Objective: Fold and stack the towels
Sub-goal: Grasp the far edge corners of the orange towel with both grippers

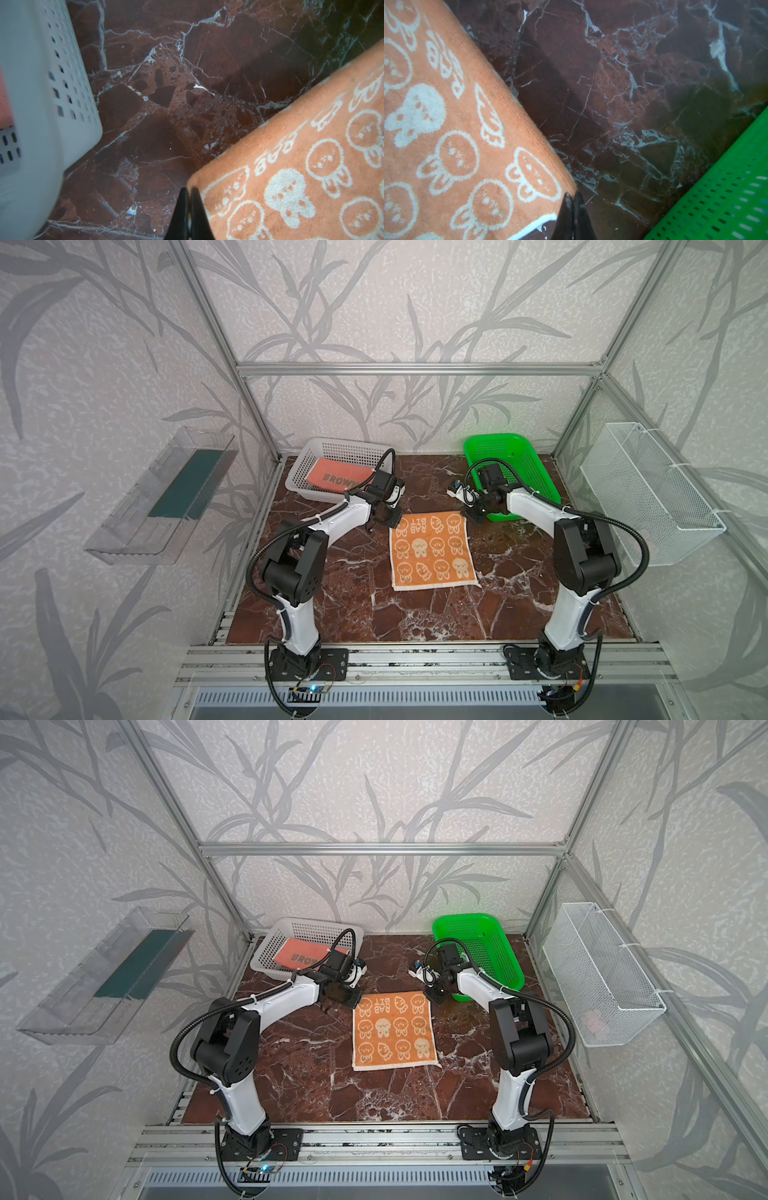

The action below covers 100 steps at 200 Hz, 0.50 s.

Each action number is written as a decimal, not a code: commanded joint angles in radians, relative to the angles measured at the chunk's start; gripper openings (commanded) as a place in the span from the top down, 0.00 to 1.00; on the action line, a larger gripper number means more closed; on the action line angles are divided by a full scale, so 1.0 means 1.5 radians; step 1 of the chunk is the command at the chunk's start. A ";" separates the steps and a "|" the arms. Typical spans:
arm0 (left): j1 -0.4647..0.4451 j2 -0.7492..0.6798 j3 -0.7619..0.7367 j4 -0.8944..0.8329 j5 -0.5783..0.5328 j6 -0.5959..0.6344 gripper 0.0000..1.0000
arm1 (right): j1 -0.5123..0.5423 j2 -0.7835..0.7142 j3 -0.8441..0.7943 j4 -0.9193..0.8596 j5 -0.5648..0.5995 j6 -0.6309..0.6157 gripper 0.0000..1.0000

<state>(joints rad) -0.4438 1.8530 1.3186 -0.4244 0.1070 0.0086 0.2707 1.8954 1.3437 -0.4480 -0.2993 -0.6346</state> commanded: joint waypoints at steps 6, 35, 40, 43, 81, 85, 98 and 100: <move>0.003 -0.032 -0.006 0.027 -0.033 0.016 1.00 | -0.003 -0.016 0.009 0.016 -0.018 -0.006 1.00; 0.002 -0.040 -0.002 0.035 -0.043 0.027 1.00 | -0.003 -0.021 0.005 0.024 -0.012 -0.020 1.00; 0.003 -0.042 -0.002 0.035 -0.044 0.029 1.00 | -0.003 -0.022 0.004 0.023 -0.009 -0.021 1.00; 0.003 -0.043 -0.002 0.034 -0.044 0.030 1.00 | -0.003 -0.023 0.004 0.024 -0.008 -0.022 1.00; 0.002 -0.080 -0.052 0.067 -0.045 0.042 1.00 | -0.003 -0.051 -0.031 0.048 -0.013 -0.034 1.00; 0.002 -0.085 -0.060 0.074 -0.046 0.043 1.00 | -0.003 -0.054 -0.036 0.054 -0.014 -0.034 1.00; 0.002 -0.102 -0.088 0.100 -0.046 0.049 1.00 | -0.003 -0.066 -0.055 0.070 -0.025 -0.038 1.00; 0.002 -0.105 -0.091 0.103 -0.044 0.052 1.00 | -0.003 -0.067 -0.057 0.072 -0.027 -0.039 1.00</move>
<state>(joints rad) -0.4442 1.7554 1.2457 -0.3302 0.0605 0.0429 0.2710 1.8606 1.2995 -0.3851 -0.3164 -0.6720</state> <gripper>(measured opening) 0.047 0.047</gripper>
